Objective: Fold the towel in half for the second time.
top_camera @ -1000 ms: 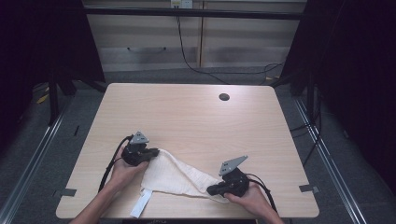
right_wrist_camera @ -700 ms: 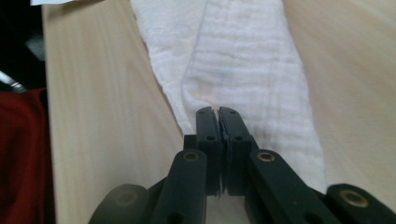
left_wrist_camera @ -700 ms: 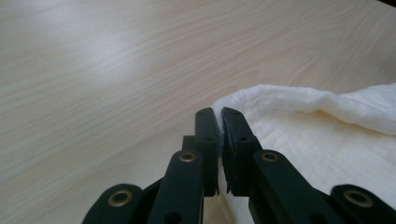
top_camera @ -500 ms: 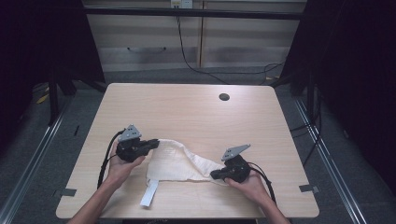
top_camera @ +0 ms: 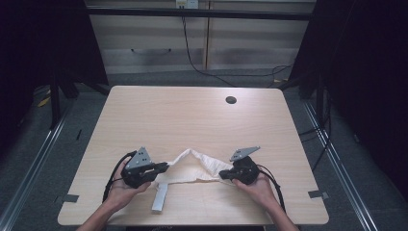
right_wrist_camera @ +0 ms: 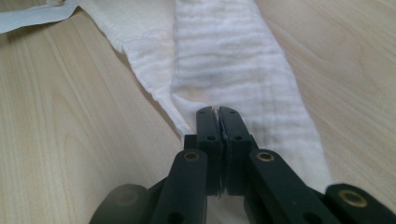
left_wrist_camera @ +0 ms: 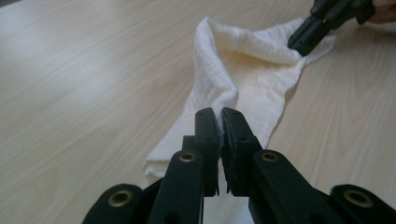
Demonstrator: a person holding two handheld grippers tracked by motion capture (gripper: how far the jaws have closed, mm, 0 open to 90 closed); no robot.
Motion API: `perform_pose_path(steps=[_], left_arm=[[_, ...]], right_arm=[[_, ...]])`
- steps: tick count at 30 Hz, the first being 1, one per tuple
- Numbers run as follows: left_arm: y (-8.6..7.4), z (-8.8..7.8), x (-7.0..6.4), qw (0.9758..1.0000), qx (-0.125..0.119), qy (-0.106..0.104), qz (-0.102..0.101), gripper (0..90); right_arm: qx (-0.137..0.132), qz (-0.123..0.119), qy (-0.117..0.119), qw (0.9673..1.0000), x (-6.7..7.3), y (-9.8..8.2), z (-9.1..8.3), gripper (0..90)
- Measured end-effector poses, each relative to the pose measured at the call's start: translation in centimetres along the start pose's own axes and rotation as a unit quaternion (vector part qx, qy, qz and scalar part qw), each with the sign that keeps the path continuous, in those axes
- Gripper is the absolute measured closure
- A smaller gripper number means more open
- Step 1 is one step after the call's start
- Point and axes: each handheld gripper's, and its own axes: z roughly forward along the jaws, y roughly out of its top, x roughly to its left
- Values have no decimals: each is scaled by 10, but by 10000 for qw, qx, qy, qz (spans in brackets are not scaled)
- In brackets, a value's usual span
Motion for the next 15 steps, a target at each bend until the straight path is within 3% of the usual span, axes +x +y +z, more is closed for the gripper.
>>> perform_pose_path(steps=[4,10,11,13,15], left_arm=[[-14,0,2,9998,214,15,23,856],[-26,3,0,9985,506,-191,74,856],[-28,5,0,9984,525,-214,57,856],[-31,9,-3,9969,734,-114,267,856],[-33,10,-4,9970,713,-137,279,857]], right_arm=[[-121,91,91,9998,-4,-3,0,879],[-171,38,-39,9998,1,-4,0,879],[-168,6,-103,9998,2,-4,0,879],[-190,-91,-306,9993,4,-7,-3,879],[-204,-107,-474,9986,5,-11,-7,879]])
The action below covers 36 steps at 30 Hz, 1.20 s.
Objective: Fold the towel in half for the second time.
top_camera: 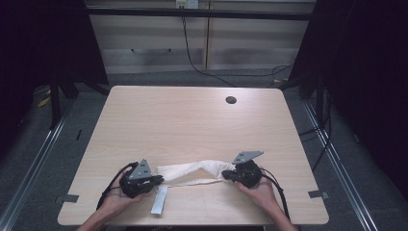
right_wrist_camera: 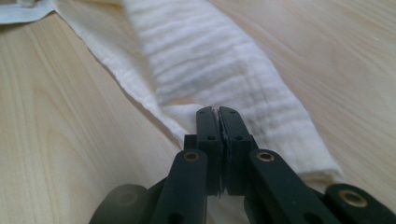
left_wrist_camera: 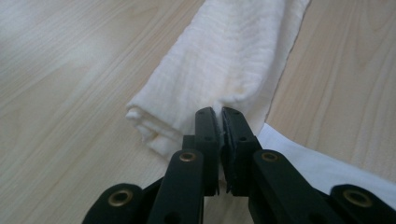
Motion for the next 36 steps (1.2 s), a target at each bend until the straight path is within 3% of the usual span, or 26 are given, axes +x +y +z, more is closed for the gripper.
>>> perform_pose_path(steps=[3,6,10,12,15,19,22,26,31,36], left_arm=[[1,0,1,10000,37,15,25,859],[0,1,1,10000,-8,52,-6,860],[-1,2,2,10000,-67,-3,-71,860],[-1,2,2,9999,-79,-4,-62,860],[-1,3,4,9999,-85,-11,-124,860],[3,8,10,9999,-51,98,-103,860],[4,11,17,9994,-126,110,-302,859],[4,11,21,9992,-139,115,-359,860],[4,14,24,9982,-244,313,-459,855],[3,14,27,9969,-313,163,-704,834]], right_arm=[[-76,60,-146,9998,-2,-7,-6,879],[35,-12,-440,9990,0,-10,-12,879],[-13,45,-601,9982,-2,-20,-21,879],[-64,156,-547,9984,-5,-25,-25,879],[-88,138,-574,9982,-5,-26,-25,879],[-174,265,-562,9979,-9,-26,-23,879],[-238,360,-555,9975,-14,-24,-20,879],[-305,463,-584,9968,-18,-21,-17,878],[-371,568,-659,9955,-19,-18,-12,873],[-494,713,-549,9947,-21,-20,-13,837]])
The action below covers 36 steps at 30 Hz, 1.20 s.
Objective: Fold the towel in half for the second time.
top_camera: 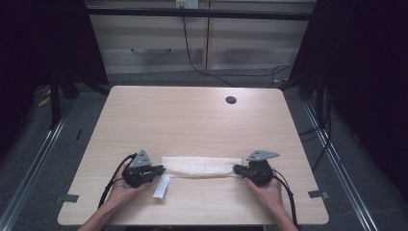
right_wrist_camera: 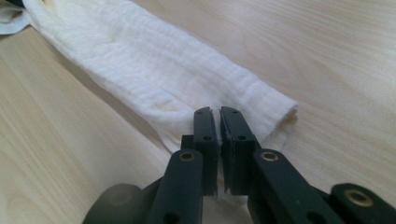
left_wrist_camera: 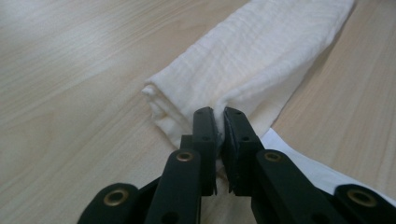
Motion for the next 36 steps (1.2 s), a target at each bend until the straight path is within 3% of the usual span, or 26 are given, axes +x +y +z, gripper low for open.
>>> perform_pose_path(steps=[2,9,15,20,24,29,32,36], left_arm=[[-1,-1,0,10000,-24,-29,-63,815],[1,-19,-2,9991,-256,-280,-163,726],[0,-41,2,9980,-529,-155,-319,647],[-5,-53,10,9965,-597,-20,-584,517],[-11,-64,15,9948,-639,89,-792,402],[-22,-74,19,9928,-687,272,-945,323],[-28,-78,27,9904,-714,435,-1099,272],[-33,-75,39,9842,-706,676,-1477,205]], right_arm=[[-61,123,203,9997,-2,0,-1,795],[-303,155,520,9981,0,0,-18,707],[-698,256,705,9947,2,-3,-41,666],[-974,353,605,9928,-3,-5,-58,639],[-1118,541,367,9916,-10,-8,-70,577],[-1236,715,82,9897,-19,-15,-85,501],[-1268,787,-117,9887,-24,-22,-91,470],[-1212,901,-319,9880,-30,-32,-96,431]])
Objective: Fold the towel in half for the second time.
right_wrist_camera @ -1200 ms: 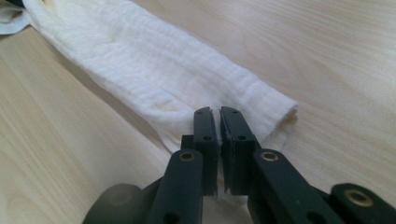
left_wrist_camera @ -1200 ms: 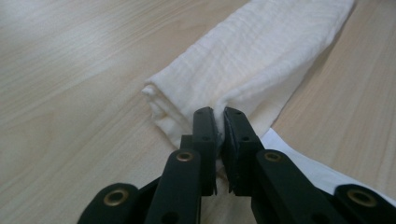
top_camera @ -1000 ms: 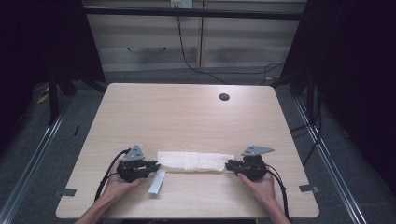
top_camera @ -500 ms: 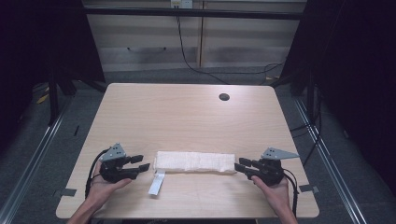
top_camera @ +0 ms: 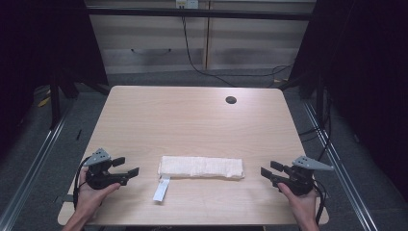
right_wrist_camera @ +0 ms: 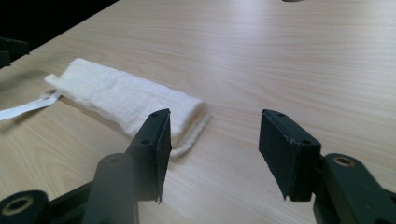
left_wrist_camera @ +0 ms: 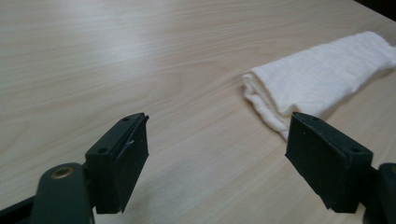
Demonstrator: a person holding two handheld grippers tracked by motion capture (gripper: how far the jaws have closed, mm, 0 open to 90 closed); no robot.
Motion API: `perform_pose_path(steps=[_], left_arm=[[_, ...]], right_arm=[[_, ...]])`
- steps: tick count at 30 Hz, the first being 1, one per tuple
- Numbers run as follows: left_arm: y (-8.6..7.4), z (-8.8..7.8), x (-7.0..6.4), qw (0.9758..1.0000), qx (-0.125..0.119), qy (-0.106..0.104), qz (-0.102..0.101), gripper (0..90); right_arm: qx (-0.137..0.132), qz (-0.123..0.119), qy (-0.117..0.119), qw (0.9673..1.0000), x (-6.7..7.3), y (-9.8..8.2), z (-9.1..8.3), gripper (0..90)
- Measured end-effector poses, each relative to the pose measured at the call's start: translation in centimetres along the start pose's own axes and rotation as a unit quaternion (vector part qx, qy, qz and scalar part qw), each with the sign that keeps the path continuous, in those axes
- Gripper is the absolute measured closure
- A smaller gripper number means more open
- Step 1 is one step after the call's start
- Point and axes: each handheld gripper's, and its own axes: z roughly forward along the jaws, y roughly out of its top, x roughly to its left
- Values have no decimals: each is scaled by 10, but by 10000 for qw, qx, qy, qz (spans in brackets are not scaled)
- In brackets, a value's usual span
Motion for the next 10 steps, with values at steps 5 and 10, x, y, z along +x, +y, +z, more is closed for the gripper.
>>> perform_pose_path(steps=[5,10], left_arm=[[0,4,3,9999,101,45,-118,181],[0,7,1,9999,151,-23,-77,171]], right_arm=[[78,94,-190,9997,-9,-3,2,420],[157,56,-262,9995,-9,-5,7,384]])
